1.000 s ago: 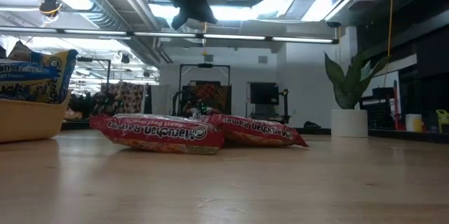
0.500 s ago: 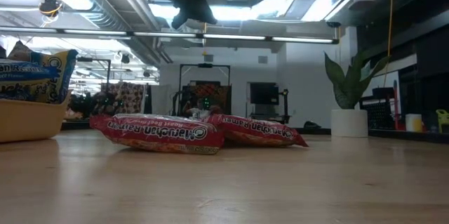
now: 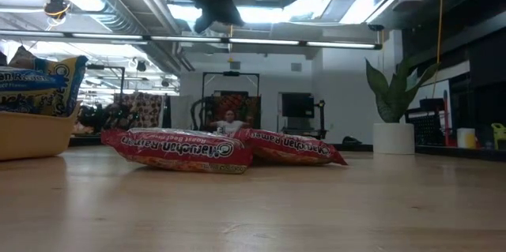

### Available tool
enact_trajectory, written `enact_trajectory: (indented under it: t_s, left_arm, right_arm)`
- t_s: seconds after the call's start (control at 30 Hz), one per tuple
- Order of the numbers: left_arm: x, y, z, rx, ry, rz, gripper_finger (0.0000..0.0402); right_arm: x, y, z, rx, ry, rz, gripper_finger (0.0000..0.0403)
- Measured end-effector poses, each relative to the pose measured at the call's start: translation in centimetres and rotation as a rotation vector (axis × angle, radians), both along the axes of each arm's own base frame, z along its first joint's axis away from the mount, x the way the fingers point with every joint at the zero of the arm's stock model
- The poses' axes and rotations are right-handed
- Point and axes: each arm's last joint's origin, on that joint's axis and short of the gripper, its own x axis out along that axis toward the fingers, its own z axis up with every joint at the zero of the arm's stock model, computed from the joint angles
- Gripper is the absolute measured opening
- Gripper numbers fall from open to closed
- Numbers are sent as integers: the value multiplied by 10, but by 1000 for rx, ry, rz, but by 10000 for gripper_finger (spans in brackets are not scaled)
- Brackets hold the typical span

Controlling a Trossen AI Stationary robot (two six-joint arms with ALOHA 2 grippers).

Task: Sort Maruchan noodles
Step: Put the red noodle pack into the black bin

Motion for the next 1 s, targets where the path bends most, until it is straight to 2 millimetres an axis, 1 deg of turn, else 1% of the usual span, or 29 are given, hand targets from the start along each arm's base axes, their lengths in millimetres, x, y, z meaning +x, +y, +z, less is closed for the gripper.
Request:
enact_trajectory:
  t_s: [0.07,0.17,0.27,0.33,0.47,0.53,0.63,0.73,0.87,0.93,1.0]
  left_arm:
    - [0,-1,-1,-21,-4,-65,6]
    - [-2,-4,-4,-48,27,-115,3]
    - [-7,-6,-10,-53,99,-131,9]
    - [-7,-9,-18,-50,129,-159,20]
    - [-5,-17,-42,-99,156,-220,51]
    - [-4,-19,-54,-144,147,-238,71]
    - [-5,-22,-76,-239,123,-240,101]
    - [-2,-31,-93,-335,81,-260,123]
    - [2,-53,-110,-403,89,-327,131]
    - [5,-71,-115,-397,115,-389,131]
    - [9,-89,-118,-341,137,-425,127]
  right_arm:
    - [5,-5,6,-28,-125,-52,209]
    - [19,-17,14,-114,-334,-152,217]
    - [42,-35,20,-244,-522,-178,218]
    - [60,-51,22,-332,-585,-138,218]
    - [97,-92,19,-485,-616,-46,218]
    - [113,-113,17,-521,-625,11,218]
    - [129,-142,5,-519,-564,70,227]
    - [139,-164,-8,-501,-513,108,251]
    - [151,-180,-24,-466,-480,134,288]
    - [156,-182,-27,-473,-500,131,298]
    - [156,-185,-28,-480,-492,134,301]
